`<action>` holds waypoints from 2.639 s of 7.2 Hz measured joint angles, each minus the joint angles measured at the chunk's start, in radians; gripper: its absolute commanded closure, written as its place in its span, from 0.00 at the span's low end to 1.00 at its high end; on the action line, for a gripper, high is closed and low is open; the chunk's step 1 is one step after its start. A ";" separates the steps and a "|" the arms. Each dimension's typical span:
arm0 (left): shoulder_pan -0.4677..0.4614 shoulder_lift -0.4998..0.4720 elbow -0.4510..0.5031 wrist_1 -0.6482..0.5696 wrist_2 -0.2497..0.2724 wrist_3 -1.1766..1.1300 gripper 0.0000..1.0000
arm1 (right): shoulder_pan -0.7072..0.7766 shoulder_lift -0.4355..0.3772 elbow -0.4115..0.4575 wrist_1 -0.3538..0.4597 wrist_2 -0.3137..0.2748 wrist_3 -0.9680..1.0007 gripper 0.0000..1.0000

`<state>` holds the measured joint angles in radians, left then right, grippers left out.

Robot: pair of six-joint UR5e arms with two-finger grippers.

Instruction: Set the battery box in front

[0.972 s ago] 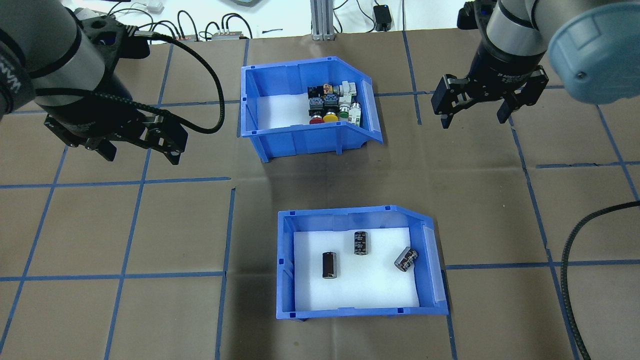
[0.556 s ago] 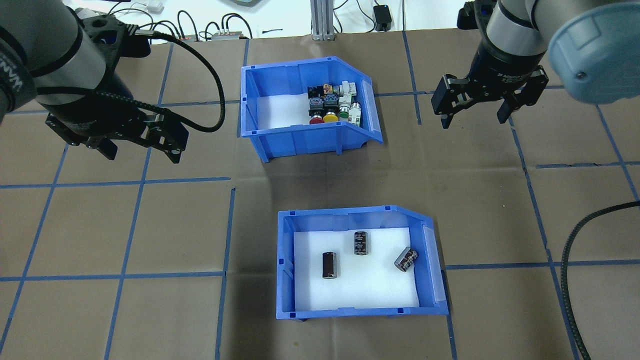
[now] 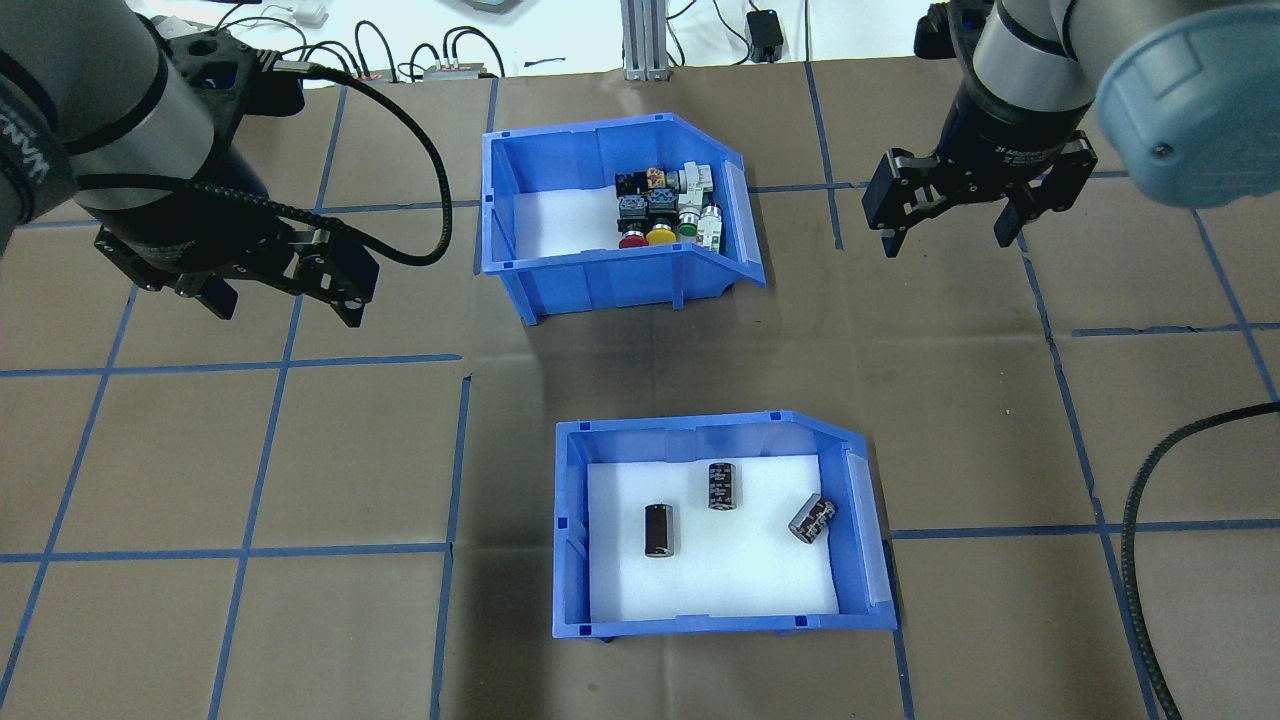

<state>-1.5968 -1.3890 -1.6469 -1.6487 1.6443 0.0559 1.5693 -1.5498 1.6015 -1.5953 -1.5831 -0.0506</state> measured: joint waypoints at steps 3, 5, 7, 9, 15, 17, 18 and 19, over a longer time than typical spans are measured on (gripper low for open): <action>0.000 0.000 -0.006 0.000 0.000 -0.004 0.00 | 0.000 0.000 -0.001 -0.001 0.000 -0.001 0.00; 0.000 -0.001 -0.016 0.002 -0.004 -0.013 0.00 | 0.001 0.029 -0.032 -0.006 0.001 -0.022 0.00; 0.000 -0.004 -0.019 0.009 -0.010 -0.016 0.00 | 0.014 0.126 -0.145 0.006 0.003 -0.091 0.00; -0.003 0.008 -0.042 0.011 -0.078 -0.209 0.01 | 0.052 0.209 -0.250 0.010 0.001 -0.202 0.00; -0.109 0.077 -0.242 0.031 -0.139 -1.311 0.00 | 0.291 0.373 -0.404 -0.007 0.002 -0.603 0.00; -0.219 0.079 -0.317 0.125 -0.149 -1.621 0.00 | 0.363 0.465 -0.514 -0.007 0.000 -0.741 0.00; -0.257 0.079 -0.356 0.158 -0.152 -1.738 0.00 | 0.392 0.509 -0.553 -0.007 0.000 -0.822 0.00; -0.296 0.077 -0.396 0.200 -0.169 -1.839 0.00 | 0.415 0.541 -0.569 -0.008 0.002 -0.902 0.00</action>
<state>-1.8928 -1.3120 -2.0426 -1.4482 1.4748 -1.7830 1.9846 -1.0092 1.0328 -1.6035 -1.5809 -0.9525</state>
